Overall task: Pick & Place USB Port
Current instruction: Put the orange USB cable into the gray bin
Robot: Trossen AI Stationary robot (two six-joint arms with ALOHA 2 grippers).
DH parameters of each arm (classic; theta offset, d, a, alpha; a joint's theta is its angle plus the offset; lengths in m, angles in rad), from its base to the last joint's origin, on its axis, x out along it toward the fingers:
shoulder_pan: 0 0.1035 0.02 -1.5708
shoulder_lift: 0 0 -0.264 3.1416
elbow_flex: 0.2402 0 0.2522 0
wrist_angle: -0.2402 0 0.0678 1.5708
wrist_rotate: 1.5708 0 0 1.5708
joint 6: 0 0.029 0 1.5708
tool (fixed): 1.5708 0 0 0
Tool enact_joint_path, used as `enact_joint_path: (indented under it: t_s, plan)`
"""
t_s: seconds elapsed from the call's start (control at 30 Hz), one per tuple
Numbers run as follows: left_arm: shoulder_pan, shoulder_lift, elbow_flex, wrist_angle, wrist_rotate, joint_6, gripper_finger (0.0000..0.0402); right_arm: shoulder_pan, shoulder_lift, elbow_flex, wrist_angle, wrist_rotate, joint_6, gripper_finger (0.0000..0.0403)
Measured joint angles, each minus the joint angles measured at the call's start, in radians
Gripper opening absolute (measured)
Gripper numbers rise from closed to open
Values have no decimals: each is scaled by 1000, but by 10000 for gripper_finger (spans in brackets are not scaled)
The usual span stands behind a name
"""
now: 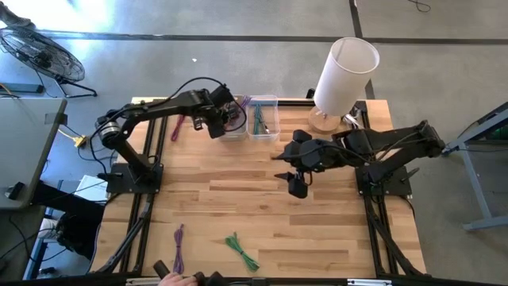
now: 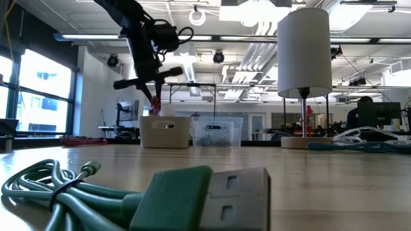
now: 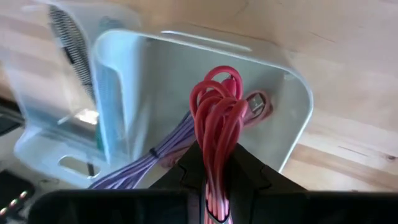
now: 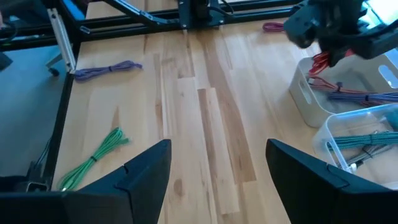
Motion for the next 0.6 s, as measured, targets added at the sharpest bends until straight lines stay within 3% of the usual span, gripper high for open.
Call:
enact_joint_path:
  t_s: [0.4,0.6]
  plan:
    - [0,80,0,55,0,20,31,-17,0,0,7,1,14,254]
    - [0,92,0,51,-34,-92,43,-17,0,0,6,4,25,254]
